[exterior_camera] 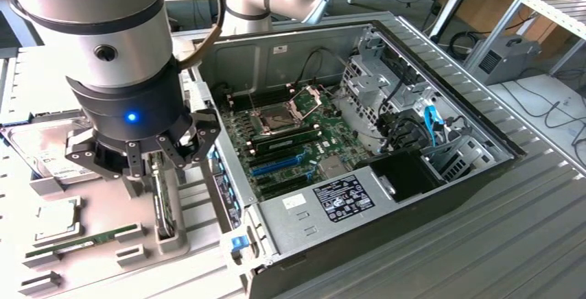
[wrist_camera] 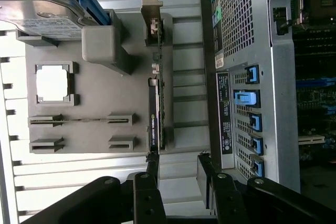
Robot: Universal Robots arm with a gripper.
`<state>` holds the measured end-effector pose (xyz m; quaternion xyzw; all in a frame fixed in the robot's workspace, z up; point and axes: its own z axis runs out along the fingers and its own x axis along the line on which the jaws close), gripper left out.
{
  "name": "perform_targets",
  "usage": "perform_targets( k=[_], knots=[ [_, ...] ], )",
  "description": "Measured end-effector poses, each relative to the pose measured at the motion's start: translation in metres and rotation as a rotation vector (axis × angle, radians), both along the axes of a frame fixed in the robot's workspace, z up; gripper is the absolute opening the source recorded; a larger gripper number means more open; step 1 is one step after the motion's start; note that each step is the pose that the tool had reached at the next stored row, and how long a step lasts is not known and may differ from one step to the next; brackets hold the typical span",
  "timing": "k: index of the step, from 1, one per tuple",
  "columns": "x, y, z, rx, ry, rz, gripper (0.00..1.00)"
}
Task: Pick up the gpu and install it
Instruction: 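Pick up the gpu and move the gpu toward the slot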
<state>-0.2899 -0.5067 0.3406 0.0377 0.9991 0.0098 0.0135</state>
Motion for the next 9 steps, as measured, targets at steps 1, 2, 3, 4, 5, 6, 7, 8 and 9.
perform_targets(
  k=[1, 2, 3, 4, 5, 6, 7, 8, 9],
  knots=[
    [-0.0001, 0.0, -0.0005, 0.0, 0.0, 0.0, 0.42],
    [-0.0001, 0.0, -0.0009, 0.0, 0.0, 0.0, 0.42],
    [-0.0002, 0.0, -0.0013, 0.0, 0.0, 0.0, 0.42],
    [-0.0003, 0.0, -0.0017, -0.0001, 0.0001, 0.0, 0.42],
    [-0.0004, 0.0, -0.0024, 0.0, 0.0, 0.0, 0.42],
    [-0.0005, 0.0, -0.0029, 0.0, 0.0, 0.0, 0.42],
    [-0.0007, 0.0, -0.0042, 0.0, 0.0, 0.0, 0.42],
    [-0.0008, 0.0, -0.0048, 0.0, 0.0, 0.0, 0.42],
    [-0.0009, 0.0, -0.0053, 0.0, 0.0, 0.0, 0.42]
  ],
)
